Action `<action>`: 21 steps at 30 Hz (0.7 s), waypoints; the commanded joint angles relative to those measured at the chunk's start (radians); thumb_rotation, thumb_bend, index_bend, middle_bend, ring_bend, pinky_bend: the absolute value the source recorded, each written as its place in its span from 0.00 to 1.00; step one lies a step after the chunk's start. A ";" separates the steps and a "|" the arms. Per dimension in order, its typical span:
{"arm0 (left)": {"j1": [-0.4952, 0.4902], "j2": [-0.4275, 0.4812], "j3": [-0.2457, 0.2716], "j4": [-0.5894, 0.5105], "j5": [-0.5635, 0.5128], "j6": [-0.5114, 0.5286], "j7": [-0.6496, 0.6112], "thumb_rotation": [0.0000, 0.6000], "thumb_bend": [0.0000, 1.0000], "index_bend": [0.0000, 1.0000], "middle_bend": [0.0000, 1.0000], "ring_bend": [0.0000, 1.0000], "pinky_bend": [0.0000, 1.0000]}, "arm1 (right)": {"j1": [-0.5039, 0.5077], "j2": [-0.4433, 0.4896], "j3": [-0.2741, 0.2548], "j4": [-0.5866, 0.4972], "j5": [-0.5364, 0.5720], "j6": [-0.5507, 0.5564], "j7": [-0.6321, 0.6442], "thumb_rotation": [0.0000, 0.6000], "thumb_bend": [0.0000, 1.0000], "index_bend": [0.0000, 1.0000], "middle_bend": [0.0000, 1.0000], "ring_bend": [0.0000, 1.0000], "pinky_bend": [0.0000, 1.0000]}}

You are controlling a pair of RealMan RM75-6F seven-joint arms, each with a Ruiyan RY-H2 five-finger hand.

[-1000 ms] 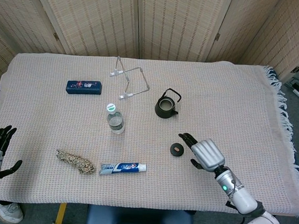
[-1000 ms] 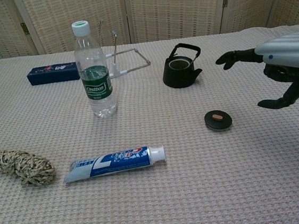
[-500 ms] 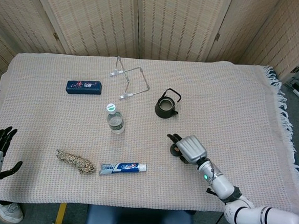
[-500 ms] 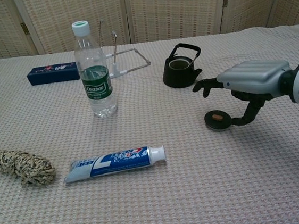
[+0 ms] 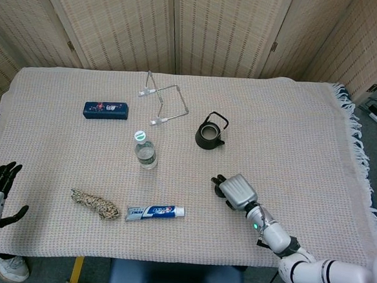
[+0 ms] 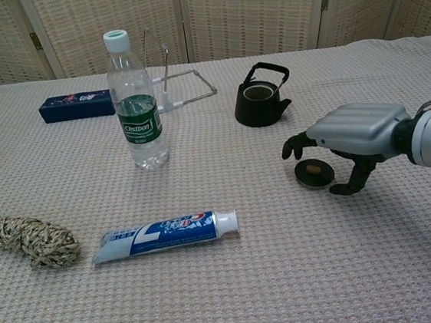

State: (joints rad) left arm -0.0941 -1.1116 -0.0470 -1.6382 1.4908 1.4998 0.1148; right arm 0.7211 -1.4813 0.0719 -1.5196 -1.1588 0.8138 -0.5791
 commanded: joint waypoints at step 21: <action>0.004 -0.013 0.001 0.029 -0.005 -0.004 -0.035 1.00 0.21 0.05 0.01 0.04 0.00 | 0.005 -0.058 -0.027 0.059 -0.016 0.070 -0.032 1.00 0.34 0.31 0.32 0.86 0.93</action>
State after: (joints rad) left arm -0.0902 -1.1245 -0.0458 -1.6100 1.4862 1.4961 0.0805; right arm 0.7262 -1.5383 0.0448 -1.4610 -1.1749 0.8835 -0.6111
